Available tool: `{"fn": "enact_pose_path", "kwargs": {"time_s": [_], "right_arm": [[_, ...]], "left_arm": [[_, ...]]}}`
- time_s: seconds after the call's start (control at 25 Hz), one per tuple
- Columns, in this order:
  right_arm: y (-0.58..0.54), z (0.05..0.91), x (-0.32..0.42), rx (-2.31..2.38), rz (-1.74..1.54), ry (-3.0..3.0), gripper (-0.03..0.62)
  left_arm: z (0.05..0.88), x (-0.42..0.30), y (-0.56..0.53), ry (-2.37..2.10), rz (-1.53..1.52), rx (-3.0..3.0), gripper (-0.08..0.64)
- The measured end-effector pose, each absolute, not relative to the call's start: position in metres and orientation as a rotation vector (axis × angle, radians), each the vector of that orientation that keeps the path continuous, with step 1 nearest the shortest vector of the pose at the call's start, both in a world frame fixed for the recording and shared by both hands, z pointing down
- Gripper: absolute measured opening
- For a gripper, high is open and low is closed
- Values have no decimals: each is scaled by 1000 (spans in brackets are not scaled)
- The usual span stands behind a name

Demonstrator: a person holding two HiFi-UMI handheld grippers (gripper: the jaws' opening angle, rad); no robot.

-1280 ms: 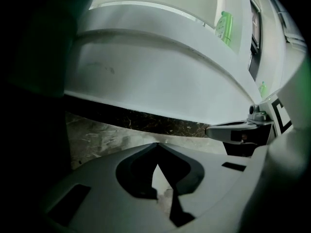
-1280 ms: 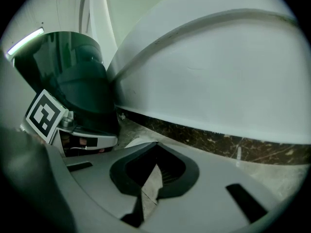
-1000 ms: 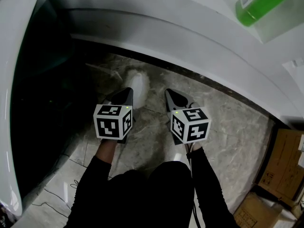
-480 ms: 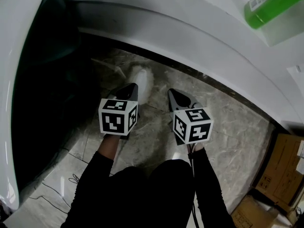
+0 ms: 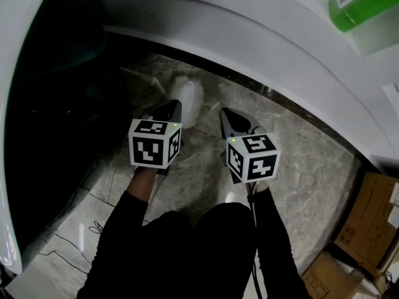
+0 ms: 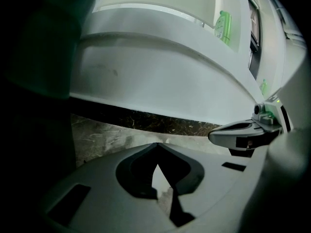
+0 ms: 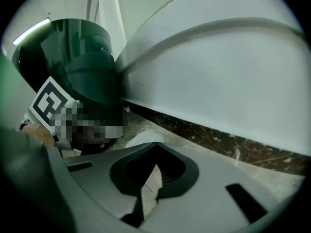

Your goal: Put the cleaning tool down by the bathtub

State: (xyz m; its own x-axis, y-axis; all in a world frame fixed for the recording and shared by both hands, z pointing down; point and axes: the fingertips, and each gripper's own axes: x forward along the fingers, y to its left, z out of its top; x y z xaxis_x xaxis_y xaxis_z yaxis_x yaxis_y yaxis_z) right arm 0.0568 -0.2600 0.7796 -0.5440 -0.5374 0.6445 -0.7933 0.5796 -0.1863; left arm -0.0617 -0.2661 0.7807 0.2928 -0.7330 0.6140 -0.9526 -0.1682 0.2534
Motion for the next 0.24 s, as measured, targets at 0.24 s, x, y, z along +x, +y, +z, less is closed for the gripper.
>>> {"fn": "enact_pose_path", "kwargs": {"time_s": [0.24], "right_arm": [[-258, 782, 56, 1054, 640, -2273, 0]], "left_arm": [[785, -61, -263, -1489, 469, 1961, 8]]}}
